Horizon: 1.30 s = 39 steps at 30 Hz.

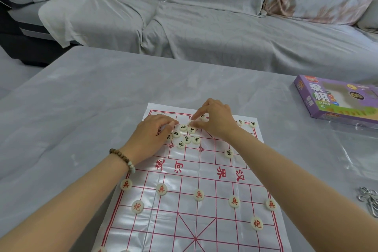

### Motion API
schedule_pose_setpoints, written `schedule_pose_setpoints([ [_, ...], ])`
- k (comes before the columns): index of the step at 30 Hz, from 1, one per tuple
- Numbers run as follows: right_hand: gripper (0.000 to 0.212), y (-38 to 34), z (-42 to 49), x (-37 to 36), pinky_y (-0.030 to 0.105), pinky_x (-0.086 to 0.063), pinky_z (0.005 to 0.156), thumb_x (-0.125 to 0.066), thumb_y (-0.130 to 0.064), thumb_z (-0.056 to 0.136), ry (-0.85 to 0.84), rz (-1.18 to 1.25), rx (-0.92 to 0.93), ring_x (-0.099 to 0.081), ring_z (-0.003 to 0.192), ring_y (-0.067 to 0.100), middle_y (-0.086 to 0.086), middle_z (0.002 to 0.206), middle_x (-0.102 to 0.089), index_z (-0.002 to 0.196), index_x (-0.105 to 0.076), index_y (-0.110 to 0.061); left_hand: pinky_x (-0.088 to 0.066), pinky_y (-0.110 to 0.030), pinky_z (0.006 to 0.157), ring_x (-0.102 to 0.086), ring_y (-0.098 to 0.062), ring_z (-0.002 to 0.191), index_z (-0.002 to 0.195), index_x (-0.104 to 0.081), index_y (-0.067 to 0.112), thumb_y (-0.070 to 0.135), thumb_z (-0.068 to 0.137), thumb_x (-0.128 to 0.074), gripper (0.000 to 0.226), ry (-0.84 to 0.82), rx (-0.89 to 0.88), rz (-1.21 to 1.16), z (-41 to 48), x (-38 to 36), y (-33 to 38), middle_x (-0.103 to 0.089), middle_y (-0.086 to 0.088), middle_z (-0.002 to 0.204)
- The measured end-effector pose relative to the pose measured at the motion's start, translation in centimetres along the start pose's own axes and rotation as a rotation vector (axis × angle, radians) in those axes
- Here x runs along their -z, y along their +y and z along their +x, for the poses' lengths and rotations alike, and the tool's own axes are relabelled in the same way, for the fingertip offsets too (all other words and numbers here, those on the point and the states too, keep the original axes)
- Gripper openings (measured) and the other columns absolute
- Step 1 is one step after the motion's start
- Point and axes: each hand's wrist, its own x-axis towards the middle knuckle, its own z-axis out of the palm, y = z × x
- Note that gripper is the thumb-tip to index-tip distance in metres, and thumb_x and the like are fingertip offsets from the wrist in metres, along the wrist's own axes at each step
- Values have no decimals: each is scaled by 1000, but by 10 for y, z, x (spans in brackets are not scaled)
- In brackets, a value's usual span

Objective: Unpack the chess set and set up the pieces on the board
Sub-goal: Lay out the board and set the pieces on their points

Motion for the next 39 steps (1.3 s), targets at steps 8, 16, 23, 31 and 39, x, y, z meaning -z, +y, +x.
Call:
schedule_pose_setpoints([
  [8, 13, -5, -5, 0, 25, -41, 85, -75, -27, 77, 18, 251, -6, -54, 75, 2, -12, 80, -62, 80, -63, -22, -37, -36, 103, -42, -8, 120, 120, -58, 27, 36, 98, -37, 32, 5, -27, -6, -6, 2, 5, -55, 11, 126],
  [16, 8, 3, -46, 34, 9, -48, 71, -74, -20, 78, -162, 344, 40, -62, 72, 0, -8, 80, -71, 84, -75, -17, -4, -18, 112, -17, 0, 138, 140, -34, 36, 60, 91, -3, 63, -157, -187, 149, -35, -2, 15, -30, 22, 146],
  [23, 6, 6, -66, 16, 15, -42, 66, -72, -23, 80, -155, 211, 56, -55, 72, 3, -8, 83, -69, 85, -74, -20, 13, -20, 111, 5, 2, 140, 145, -17, 37, 50, 87, 8, 65, -286, -281, 351, -37, -12, 28, -12, 19, 153],
  [31, 30, 13, -81, 8, 29, -28, 97, -63, -52, 80, -3, -140, 16, -52, 98, 8, -12, 102, -63, 101, -66, -32, 8, -22, 110, 1, -6, 143, 144, -28, 29, 41, 98, -10, 51, -177, -191, 315, -32, -5, 39, -21, 14, 152],
  [39, 24, 1, -80, -1, 27, -26, 93, -63, -43, 84, -2, -79, 51, -52, 98, 11, -11, 101, -63, 106, -66, -34, -4, -20, 107, -16, -8, 140, 135, -45, 26, 41, 100, -16, 48, 33, -87, 178, -44, 18, 15, -38, 11, 145],
])
